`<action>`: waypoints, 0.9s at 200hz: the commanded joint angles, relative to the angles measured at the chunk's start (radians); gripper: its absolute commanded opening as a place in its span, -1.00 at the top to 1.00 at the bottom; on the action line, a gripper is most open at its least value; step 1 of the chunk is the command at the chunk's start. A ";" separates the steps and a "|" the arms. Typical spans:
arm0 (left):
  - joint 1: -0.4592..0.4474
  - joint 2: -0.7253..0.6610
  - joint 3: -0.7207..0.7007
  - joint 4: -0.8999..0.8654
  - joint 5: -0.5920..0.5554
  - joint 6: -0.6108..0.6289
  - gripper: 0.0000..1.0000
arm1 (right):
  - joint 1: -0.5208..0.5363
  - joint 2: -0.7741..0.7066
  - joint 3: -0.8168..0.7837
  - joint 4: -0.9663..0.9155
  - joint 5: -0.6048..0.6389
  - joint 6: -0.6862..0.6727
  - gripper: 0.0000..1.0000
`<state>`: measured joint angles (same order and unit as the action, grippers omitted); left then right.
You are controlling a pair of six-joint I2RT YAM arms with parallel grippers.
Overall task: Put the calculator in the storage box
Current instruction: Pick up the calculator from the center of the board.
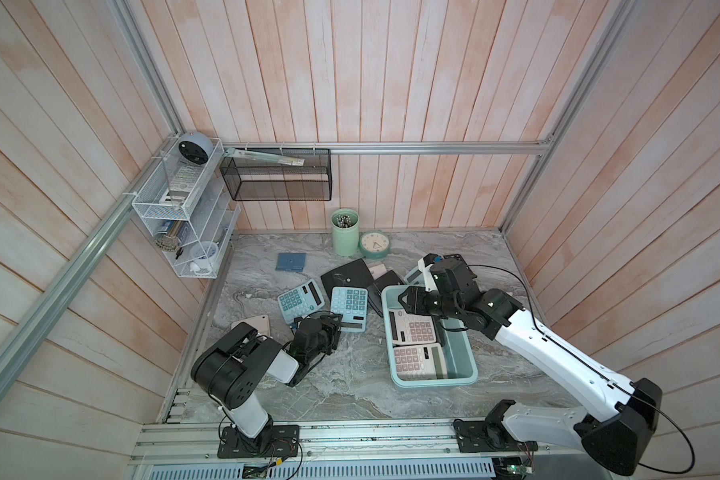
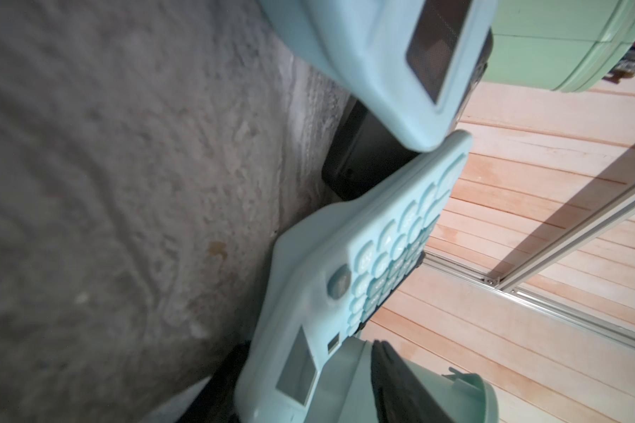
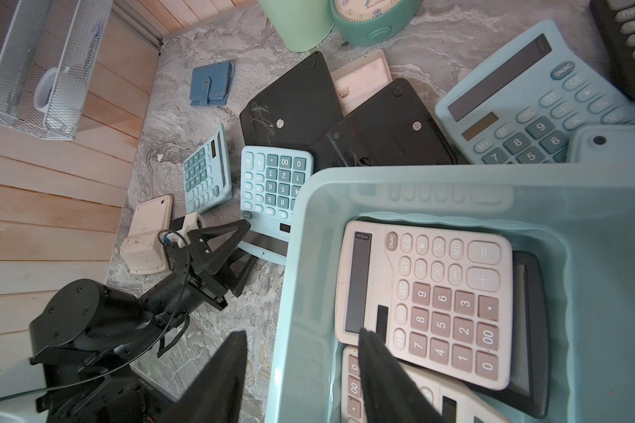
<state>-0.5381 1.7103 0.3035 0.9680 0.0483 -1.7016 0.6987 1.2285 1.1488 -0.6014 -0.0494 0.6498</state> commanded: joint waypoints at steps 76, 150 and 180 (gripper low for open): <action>-0.003 -0.002 -0.059 0.125 -0.021 -0.020 1.00 | -0.004 -0.047 -0.047 0.029 -0.033 0.014 -0.10; -0.001 -0.442 -0.032 -0.403 -0.042 0.122 1.00 | -0.005 -0.071 -0.037 0.009 -0.052 -0.003 -0.14; 0.012 -0.686 0.100 -0.851 -0.096 0.292 1.00 | -0.027 -0.061 -0.041 0.029 -0.102 -0.013 -0.20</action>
<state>-0.5381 1.1610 0.2970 0.5018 0.0097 -1.5852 0.6914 1.1687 1.1091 -0.5900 -0.1043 0.6529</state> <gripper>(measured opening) 0.008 0.591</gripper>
